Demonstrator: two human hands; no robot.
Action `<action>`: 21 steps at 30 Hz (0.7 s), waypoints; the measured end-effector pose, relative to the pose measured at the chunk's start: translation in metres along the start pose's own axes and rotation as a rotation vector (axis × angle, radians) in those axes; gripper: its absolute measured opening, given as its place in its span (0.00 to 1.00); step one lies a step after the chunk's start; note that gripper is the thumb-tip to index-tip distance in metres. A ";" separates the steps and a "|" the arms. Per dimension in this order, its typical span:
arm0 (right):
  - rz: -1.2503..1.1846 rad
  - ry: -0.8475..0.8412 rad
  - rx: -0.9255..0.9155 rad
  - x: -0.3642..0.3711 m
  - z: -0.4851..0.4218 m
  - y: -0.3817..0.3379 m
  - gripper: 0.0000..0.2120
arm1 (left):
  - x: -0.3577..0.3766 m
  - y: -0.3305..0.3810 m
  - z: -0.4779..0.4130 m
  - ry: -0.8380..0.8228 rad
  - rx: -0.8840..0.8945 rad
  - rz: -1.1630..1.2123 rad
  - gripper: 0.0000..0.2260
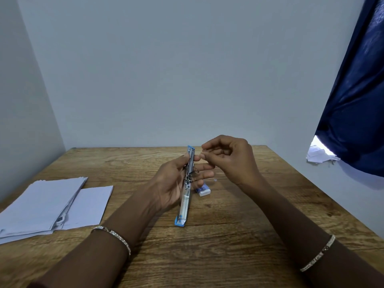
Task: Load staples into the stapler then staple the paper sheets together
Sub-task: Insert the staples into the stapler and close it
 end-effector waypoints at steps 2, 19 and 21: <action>0.096 -0.042 -0.062 0.004 0.001 -0.005 0.06 | 0.000 -0.003 0.000 -0.001 -0.018 0.006 0.18; 0.210 -0.158 -0.125 0.013 0.002 -0.008 0.09 | 0.003 -0.011 0.003 0.018 -0.149 0.086 0.18; 0.160 -0.179 -0.088 0.014 0.002 -0.004 0.09 | 0.002 -0.012 0.002 0.017 -0.158 0.094 0.18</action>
Point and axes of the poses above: each hand's wrist, its own z-axis away from the middle knuckle, its own x-axis out of the palm, y = z × x, the point moved 7 cm from there along -z, towards the middle knuckle, and after that the axes turned 10 degrees about z, right-handed, at the moved point
